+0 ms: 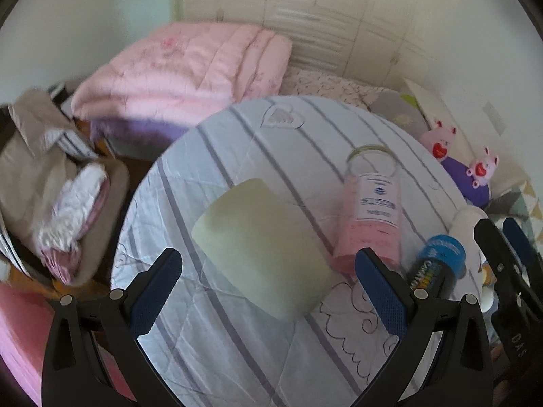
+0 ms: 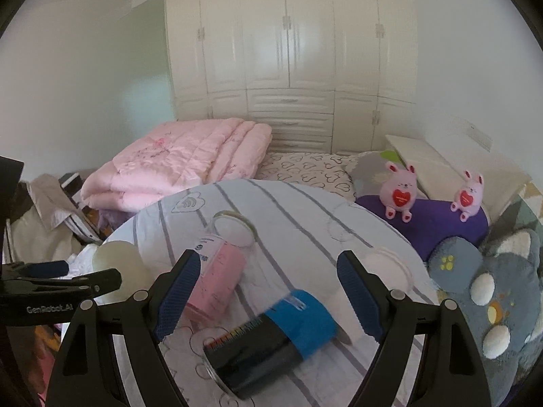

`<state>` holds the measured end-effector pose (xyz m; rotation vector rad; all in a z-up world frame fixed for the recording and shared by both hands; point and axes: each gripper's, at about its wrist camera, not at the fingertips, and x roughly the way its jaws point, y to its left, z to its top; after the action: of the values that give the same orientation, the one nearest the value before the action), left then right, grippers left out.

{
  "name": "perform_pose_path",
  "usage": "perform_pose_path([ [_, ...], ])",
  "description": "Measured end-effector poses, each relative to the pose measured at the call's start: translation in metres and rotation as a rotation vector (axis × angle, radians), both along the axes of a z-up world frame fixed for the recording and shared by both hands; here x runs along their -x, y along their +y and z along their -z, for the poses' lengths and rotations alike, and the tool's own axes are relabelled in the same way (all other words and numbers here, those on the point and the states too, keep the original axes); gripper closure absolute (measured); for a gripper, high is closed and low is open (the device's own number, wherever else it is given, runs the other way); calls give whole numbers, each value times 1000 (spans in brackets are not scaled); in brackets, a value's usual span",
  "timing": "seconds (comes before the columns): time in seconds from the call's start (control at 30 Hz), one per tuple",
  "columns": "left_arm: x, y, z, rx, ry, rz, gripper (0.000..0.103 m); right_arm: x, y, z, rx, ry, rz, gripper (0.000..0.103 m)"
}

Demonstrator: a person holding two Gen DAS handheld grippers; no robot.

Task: Flip cup upright
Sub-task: 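Move the open left gripper toward the pale green cup lying sideways, then close the left gripper around the body of the green cup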

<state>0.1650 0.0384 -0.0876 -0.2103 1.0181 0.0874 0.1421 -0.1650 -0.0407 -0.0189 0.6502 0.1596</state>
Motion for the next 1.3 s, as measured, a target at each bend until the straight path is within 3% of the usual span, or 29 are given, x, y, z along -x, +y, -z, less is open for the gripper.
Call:
perform_pose_path([
  [0.3,-23,20,37,178,142,-138,0,-31,28,10,22,33,-53,19],
  [0.5,-37,21,57,218,206,-212,0,-41,33,14,30,49,-76,19],
  [0.67,-53,14,67,245,233,-155,13,-47,28,15,29,62,-66,19],
  [0.87,-62,15,61,188,207,-99,14,-47,23,15,15,64,-58,19],
  [0.97,-59,14,48,95,160,-70,14,-48,20,14,10,68,-56,19],
  [1.3,-68,-5,-5,-7,49,74,14,-43,-7,2,-22,40,-9,19],
])
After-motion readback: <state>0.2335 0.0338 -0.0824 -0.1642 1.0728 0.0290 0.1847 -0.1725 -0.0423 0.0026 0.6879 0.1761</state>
